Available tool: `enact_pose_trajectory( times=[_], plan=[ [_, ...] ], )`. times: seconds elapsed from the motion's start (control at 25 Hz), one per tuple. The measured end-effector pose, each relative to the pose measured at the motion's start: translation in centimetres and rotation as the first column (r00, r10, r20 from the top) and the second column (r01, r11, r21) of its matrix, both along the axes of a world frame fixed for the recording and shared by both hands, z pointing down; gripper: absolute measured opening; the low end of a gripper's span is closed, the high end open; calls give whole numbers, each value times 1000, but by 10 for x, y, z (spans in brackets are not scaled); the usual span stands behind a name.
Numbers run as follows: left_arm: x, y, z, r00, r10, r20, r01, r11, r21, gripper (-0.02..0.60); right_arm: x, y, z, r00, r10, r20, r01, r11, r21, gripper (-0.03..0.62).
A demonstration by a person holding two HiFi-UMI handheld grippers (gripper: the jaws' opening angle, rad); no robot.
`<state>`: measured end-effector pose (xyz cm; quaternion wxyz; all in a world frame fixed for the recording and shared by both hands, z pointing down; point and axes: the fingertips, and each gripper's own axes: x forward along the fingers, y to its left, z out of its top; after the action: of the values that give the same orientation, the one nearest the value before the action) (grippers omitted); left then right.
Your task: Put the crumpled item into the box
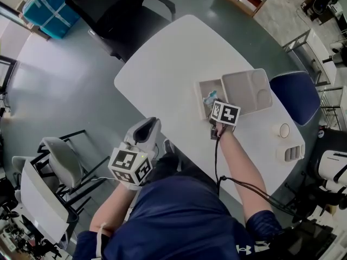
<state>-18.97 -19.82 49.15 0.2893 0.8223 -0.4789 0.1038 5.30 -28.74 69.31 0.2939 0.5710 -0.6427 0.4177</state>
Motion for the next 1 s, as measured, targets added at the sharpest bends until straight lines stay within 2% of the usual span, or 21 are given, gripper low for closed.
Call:
enact_pose_trajectory(
  times=[0.2,0.4,0.56,0.8,1.0],
  plan=[
    [1,1,1,1000,10,-5,-10,1000,-2,43,-7,3,-10,1000,-8,6,8,999,39,81],
    [13,-1,-1,999,34,-8,-34,999,6,43,-9,5,-26,999,1,46,-5,996,86,89],
    [21,-6,-5,999,49,-5,-49,999,22,43,-9,5,-56,996,-8,89,-6,986,164,89],
    [24,-14,-20,999,44,-1,-44,997,66,43,11,11,-124,978,4,209,-81,929,361,43],
    [22,-22,-34,1000,20,3,-21,994,110,43,35,29,-177,973,-4,230,-106,879,464,31]
  ],
)
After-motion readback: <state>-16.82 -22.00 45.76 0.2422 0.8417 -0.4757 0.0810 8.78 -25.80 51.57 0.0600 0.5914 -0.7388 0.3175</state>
